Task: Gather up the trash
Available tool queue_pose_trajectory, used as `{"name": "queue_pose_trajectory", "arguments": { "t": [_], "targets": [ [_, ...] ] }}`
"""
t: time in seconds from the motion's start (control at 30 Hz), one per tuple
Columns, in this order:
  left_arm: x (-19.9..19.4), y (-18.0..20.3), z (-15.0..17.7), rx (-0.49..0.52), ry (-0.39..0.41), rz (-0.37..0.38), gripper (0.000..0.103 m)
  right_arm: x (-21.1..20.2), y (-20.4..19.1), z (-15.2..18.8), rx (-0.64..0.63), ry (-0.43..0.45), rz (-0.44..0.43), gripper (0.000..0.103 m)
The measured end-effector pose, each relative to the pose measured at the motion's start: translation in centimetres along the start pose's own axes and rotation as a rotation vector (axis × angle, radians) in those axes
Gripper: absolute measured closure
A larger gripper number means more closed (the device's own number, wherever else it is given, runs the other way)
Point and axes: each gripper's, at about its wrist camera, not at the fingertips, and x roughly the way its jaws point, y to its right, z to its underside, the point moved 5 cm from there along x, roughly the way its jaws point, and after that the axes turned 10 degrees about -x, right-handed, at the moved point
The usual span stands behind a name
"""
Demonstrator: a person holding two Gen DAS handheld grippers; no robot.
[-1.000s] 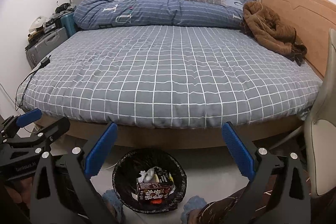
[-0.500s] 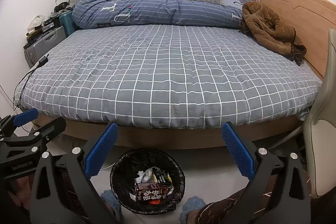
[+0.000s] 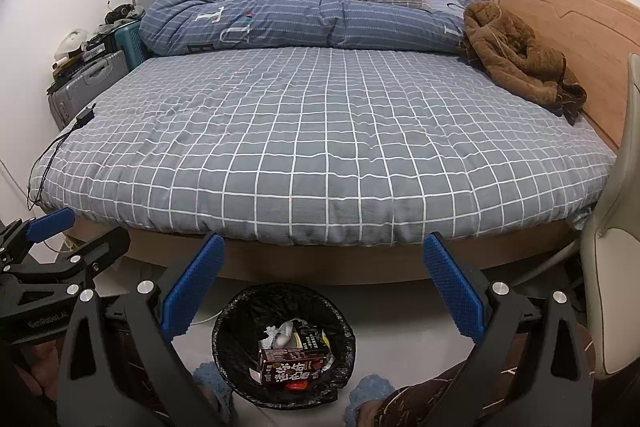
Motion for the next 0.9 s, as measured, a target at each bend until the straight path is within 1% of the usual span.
{"name": "queue_pose_trajectory", "arguments": {
  "t": [0.43,0.6,0.9],
  "targets": [
    [0.08,-0.12,0.08,0.008,-0.008,-0.023,0.006,-0.01,-0.50,0.01,-0.001,0.000,-0.011,0.008],
    [-0.28,0.01,0.20,0.021,0.004,-0.035,0.006,0.01,-0.54,-0.04,-0.002,0.003,-0.016,0.008],
    [0.15,-0.05,0.07,0.025,-0.009,-0.050,0.006,0.06,-0.59,-0.05,-0.004,0.005,-0.015,0.008]
  ]
}}
